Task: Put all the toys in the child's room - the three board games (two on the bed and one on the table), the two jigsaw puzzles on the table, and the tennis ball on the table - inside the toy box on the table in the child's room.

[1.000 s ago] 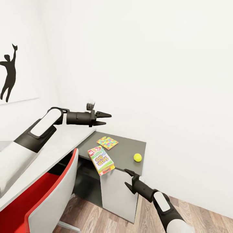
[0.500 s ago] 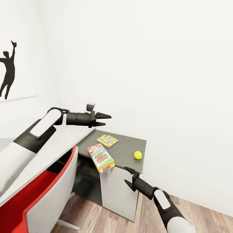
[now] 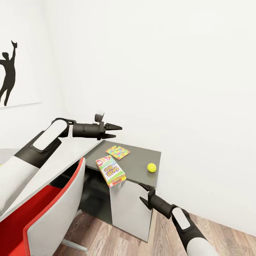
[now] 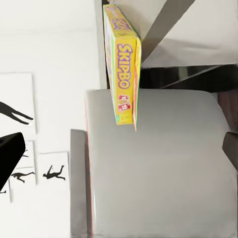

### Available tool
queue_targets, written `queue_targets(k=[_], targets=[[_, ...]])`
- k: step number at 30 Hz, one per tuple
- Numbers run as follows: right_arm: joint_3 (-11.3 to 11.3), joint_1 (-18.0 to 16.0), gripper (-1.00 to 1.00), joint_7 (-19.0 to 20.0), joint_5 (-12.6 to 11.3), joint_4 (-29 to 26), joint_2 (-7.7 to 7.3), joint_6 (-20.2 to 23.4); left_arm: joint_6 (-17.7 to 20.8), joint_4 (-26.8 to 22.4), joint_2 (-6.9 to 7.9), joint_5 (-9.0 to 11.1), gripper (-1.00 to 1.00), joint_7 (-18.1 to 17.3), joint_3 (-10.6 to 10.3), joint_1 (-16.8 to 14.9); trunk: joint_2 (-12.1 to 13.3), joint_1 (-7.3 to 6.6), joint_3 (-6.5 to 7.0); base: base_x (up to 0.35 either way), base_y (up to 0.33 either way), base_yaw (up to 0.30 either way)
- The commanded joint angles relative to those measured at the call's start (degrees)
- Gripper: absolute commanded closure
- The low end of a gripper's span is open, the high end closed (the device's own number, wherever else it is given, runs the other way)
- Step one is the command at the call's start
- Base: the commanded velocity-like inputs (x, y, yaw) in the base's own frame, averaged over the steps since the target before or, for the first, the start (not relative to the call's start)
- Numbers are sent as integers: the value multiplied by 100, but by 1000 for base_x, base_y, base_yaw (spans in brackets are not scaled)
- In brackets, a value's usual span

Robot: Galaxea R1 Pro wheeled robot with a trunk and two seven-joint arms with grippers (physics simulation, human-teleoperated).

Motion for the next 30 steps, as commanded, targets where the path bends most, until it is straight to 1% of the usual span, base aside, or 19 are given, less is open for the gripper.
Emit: queue_targets(k=[1,6,10,14,17,21,30], targets=[[28,-6,-100,10,4,-2,6,37,0,2,5,-43,-100,-58,-9,-8,-45,22,-25,0,0,0],[157,-15,-100,47,4,-72,6,43,0,-5,4,-43,-100,-60,-5,-8,-246,132,-115,0,0,0],[202,-17,-100,138,2,-131,8,44,0,-6,4,-43,-100,-61,-5,-8,-246,132,-115,0,0,0],[376,-17,-100,359,11,-152,1,32,0,-9,4,-43,-100,-61,-5,-8,-246,132,-115,0,0,0],[435,-17,-100,510,16,-158,-1,8,0,-19,9,-43,-100,-61,-3,-8,-246,132,-115,0,0,0],[465,-17,-100,640,24,-159,-2,-17,0,-123,14,-43,-100,-60,1,-8,-246,132,-115,0,0,0],[480,-17,-100,687,37,-161,-4,-26,0,-243,46,-43,-100,-59,5,-8,-246,132,-115,47,38,0]])
